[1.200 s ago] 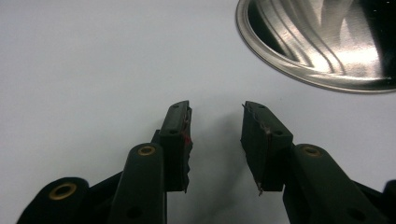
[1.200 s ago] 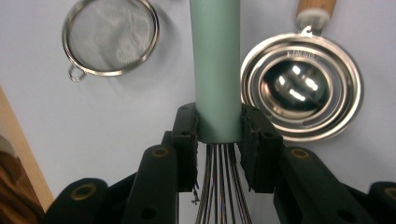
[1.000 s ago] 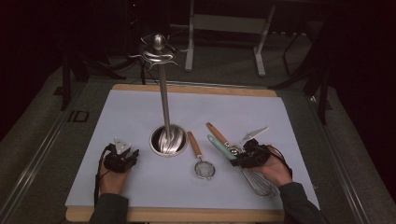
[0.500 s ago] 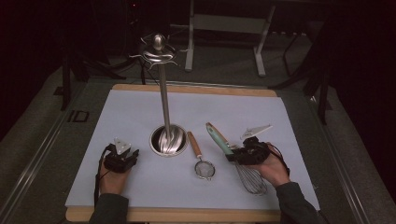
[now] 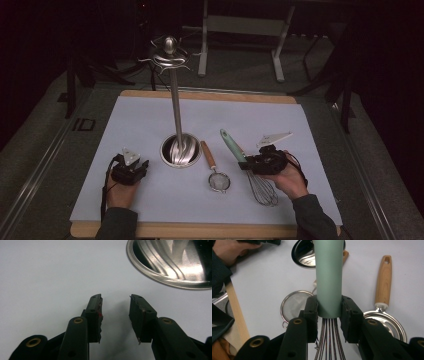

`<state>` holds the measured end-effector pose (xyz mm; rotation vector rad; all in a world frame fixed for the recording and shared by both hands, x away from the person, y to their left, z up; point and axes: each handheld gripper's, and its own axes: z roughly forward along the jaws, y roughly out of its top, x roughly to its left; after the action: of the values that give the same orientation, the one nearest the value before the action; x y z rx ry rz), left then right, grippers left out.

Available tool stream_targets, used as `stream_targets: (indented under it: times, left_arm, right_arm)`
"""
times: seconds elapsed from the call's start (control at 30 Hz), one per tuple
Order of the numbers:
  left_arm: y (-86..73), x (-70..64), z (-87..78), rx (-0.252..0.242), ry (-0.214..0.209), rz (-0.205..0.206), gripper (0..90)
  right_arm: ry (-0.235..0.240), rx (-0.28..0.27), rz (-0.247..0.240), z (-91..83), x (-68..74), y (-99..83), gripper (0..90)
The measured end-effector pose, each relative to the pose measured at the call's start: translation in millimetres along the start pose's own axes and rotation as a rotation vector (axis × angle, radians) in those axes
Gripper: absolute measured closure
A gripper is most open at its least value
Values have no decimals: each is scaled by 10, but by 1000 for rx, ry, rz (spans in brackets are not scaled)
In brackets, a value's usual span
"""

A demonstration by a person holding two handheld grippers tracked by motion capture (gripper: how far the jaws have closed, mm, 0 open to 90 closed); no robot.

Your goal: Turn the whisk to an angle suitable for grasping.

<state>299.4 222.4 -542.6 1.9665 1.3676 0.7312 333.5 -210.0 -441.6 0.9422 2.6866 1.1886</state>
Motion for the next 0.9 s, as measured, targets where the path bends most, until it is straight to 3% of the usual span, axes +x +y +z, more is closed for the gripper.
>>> stream_targets:
  times: [0.9]
  left_arm:
    - [0, -3, 1, -2, 1, 1, 624]
  right_arm:
    - [4, -78, -32, 13, 121, 143, 696]
